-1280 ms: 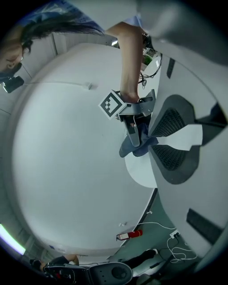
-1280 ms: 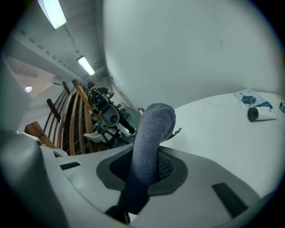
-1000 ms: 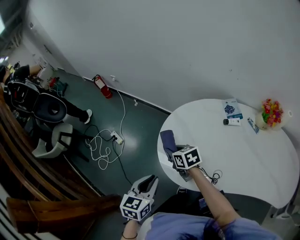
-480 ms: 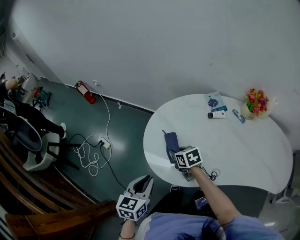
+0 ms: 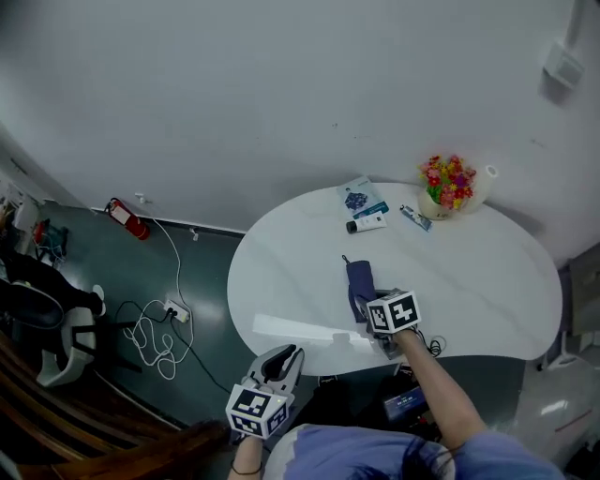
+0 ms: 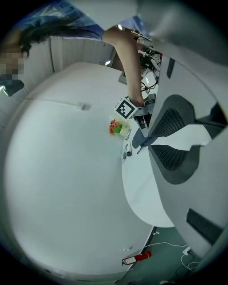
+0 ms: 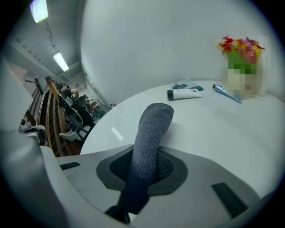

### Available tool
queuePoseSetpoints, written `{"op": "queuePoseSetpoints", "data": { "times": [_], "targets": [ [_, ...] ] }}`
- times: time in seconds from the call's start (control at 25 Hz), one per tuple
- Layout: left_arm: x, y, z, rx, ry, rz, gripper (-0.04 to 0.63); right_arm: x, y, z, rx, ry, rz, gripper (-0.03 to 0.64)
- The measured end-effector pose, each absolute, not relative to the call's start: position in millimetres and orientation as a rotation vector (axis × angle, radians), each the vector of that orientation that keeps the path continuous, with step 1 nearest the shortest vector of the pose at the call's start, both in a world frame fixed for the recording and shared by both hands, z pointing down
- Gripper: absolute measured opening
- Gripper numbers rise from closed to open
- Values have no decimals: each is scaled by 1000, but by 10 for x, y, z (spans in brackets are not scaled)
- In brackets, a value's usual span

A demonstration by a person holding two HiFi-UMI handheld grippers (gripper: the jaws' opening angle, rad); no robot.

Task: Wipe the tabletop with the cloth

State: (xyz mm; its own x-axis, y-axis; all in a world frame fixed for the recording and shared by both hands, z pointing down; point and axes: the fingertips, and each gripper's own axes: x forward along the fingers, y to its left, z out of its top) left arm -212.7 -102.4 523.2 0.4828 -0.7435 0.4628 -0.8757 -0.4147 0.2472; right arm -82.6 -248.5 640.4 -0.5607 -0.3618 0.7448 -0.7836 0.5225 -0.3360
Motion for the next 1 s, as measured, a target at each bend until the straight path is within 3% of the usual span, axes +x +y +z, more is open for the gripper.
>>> {"op": "queuePoseSetpoints", "data": {
  "times": [1.0],
  "targets": [
    [2366,-1685,5121,2576,-754,457,61,4724,-2489,6418,1582,-1851,1083,71]
  ]
}}
